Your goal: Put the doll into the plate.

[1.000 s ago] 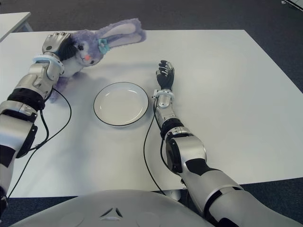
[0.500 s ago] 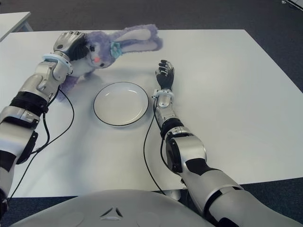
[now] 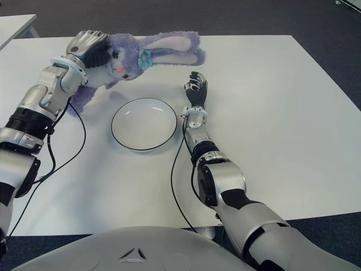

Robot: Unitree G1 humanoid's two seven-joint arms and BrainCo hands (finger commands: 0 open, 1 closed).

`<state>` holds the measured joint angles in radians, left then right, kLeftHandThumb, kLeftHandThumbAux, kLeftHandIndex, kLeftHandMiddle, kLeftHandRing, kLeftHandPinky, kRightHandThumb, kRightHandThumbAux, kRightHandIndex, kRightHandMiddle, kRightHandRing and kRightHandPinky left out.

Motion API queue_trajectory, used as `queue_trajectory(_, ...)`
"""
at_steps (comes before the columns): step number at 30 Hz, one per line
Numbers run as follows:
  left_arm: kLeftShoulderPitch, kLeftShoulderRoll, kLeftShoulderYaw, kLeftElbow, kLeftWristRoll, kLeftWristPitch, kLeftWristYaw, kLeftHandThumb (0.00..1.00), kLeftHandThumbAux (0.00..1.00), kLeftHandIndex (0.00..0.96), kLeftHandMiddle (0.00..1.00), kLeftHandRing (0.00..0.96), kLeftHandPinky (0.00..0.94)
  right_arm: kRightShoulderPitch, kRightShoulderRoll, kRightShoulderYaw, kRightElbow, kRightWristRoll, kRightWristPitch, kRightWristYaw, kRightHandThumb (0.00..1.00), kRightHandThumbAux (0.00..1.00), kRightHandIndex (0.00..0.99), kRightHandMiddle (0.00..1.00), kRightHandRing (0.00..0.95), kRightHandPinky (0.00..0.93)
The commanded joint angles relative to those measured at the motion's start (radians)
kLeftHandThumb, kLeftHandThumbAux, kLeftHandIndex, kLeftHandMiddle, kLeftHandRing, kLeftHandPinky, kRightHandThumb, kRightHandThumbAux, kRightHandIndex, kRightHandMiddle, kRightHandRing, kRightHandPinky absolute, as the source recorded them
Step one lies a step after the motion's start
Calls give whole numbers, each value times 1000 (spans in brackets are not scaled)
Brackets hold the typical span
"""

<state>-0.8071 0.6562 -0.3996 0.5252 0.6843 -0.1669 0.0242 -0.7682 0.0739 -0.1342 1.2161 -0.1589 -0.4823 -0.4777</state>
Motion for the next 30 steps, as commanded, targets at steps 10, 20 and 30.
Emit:
queue_trajectory(10,101,30,19,-214,28,56,-126,950,650,384,507,526,749,222,87,-5,152,2,137,-3,560,902,242,282,266,252)
queue_trajectory(20,118,42,21,-332,66,113,-200,950,650,384,506,527,743,221,88,-10,152,7,142,1,566,905,243,282,262,237)
queue_trajectory(30,115,57,30,-437,100,160,-301,950,650,384,507,529,733,219,89,-12,153,10,143,8,572,904,234,277,255,238)
